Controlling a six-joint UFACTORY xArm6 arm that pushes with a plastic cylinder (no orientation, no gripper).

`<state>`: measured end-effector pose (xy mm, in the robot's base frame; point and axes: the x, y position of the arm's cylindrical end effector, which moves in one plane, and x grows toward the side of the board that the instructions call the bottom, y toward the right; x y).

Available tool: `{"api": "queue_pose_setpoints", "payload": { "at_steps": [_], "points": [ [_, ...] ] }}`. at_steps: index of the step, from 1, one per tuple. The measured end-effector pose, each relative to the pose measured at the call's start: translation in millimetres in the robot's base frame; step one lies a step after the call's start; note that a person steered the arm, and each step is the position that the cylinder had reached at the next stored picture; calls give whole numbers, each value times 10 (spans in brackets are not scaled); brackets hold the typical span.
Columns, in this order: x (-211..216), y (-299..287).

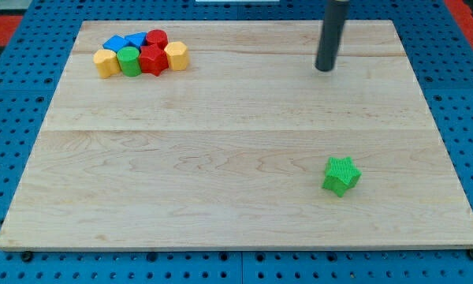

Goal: Move green star to the bottom center

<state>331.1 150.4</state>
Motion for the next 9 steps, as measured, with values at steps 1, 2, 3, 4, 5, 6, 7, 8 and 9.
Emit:
{"api": "queue_pose_setpoints", "payload": {
  "at_steps": [1, 2, 3, 4, 5, 6, 7, 8, 9],
  "points": [
    [391, 7],
    [834, 446],
    [1319, 535],
    [1694, 535],
    [1727, 556],
    [1879, 331],
    [1879, 71],
    [1961, -250],
    [2056, -719]
  ]
}}
